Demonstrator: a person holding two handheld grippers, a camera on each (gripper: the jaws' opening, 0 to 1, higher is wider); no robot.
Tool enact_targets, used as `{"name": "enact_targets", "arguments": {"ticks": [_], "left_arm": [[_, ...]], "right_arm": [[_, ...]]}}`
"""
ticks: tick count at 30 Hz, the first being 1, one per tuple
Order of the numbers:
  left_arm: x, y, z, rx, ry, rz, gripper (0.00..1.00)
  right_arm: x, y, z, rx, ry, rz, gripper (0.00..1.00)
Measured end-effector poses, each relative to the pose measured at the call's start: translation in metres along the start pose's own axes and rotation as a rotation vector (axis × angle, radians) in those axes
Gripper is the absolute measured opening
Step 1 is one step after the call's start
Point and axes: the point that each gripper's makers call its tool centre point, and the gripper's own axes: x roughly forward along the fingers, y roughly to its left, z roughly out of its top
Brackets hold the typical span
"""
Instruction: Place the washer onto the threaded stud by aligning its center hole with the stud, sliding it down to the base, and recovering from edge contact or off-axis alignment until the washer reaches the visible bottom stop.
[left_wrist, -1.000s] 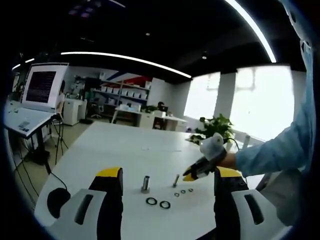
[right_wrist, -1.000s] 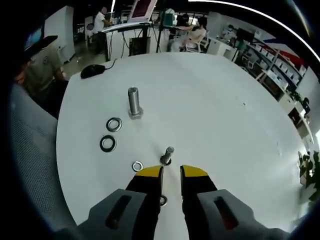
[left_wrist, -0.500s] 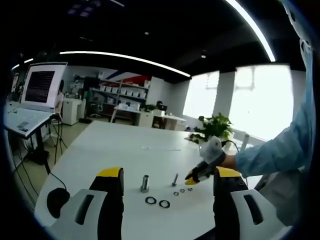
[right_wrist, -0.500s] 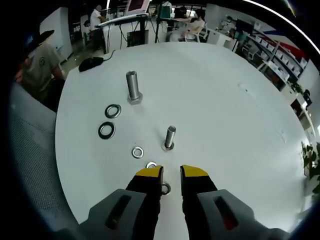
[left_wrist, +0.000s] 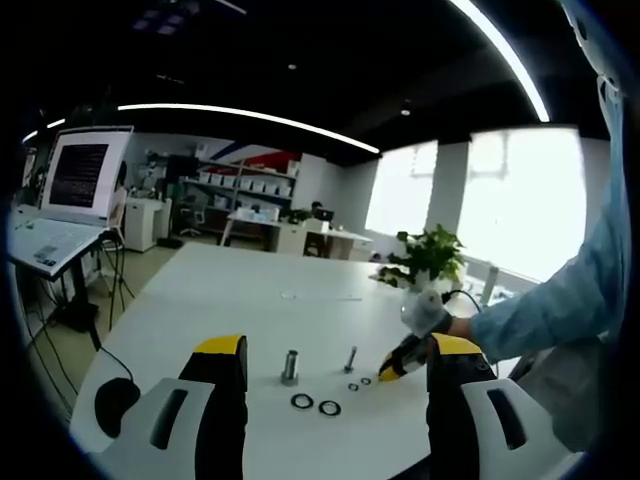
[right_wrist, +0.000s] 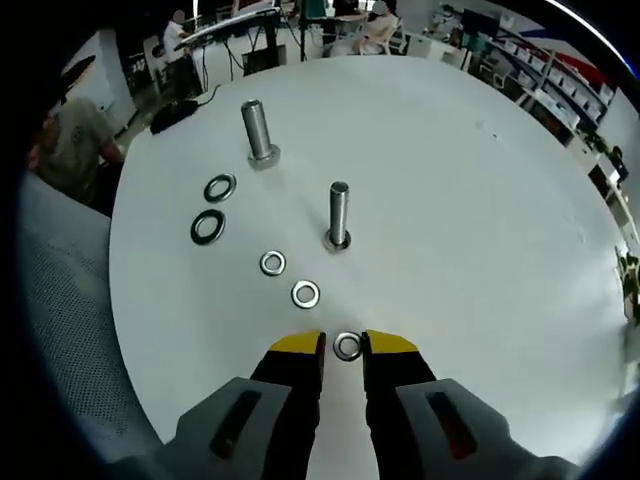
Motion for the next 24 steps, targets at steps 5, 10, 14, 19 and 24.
{"name": "enact_targets", "arguments": {"ticks": [5, 10, 14, 19, 24], "left_arm": [[0.0002, -0.0001, -0.0004, -0.003, 0.001, -0.002, 0.72], [-0.0001, -0.0004, -0.0007, -0.001, 0.002, -0.003, 0.71], [-0.0002, 0.0002, -0.0004, -0.002, 0.001, -0.001, 0.71], [0.0002, -0.0002, -0.0008, 0.0, 0.003, -0.003, 0.71], [0.0003, -0.0003, -0.001, 0.002, 0.003, -0.003, 0.71]], "right_arm": [[-0.001, 0.0004, -0.0028, 0.026, -0.015, 0.002, 0.17], [-0.003, -0.0007, -0.0045, 0.031, -0.017, -0.008, 0.19], [-0.0032, 0.0003, -0.0053, 0.06, -0.034, -0.002, 0.15], [-0.0039, 0.0001, -0.0055, 0.059, -0.03, -0.016, 0.13], [-0.0047, -0.0018, -0.0031, 0.016, -0.035, -0.046, 0.13]]}}
